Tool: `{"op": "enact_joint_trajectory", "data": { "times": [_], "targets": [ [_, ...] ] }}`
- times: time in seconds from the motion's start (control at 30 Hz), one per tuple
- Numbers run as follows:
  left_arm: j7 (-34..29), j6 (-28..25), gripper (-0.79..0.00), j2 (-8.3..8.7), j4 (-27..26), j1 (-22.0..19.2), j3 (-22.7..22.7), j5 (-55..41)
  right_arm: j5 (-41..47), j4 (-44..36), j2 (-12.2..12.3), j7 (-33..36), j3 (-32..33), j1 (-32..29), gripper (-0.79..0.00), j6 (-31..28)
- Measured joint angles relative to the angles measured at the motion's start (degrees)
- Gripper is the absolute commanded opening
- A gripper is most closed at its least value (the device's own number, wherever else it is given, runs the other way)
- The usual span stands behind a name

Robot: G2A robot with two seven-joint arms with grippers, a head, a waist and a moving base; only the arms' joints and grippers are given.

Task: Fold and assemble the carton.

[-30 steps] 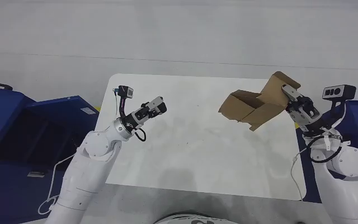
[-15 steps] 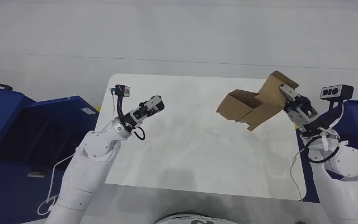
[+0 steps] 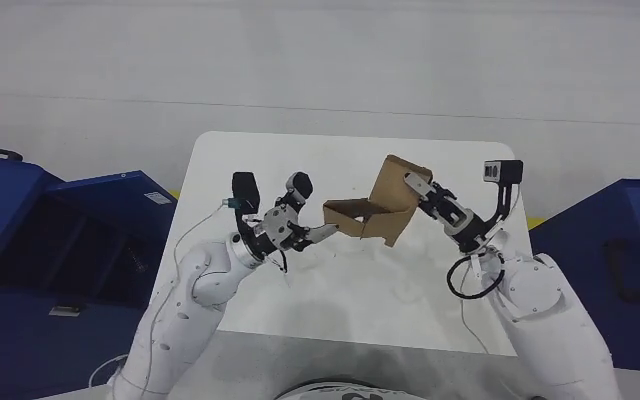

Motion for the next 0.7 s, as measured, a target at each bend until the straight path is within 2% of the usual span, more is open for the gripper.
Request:
{"op": "enact_joint_trajectory", "data": {
  "times": [0.13,0.37,0.7],
  "targets": [
    [4.72,-1.56,0.000,-0.20,1.47,0.51,1.75,5.33,-3.60,0.71,-0.48,-2.93,-1.52,0.78,-0.785,-0.63],
    [5.86,-5.59,0.000,0.03,0.48,2.37,2.58,6.09,-10.06,2.46,-1.09,-7.83,-2.44,1.50,-0.785,-1.74],
    [0.01,-12.44,0.000,0.78,-0.52,4.81,4.48,3.89,-11.88,2.53,-1.69,-9.49,-3.36,1.45,-0.785,-1.52]
  ]
}}
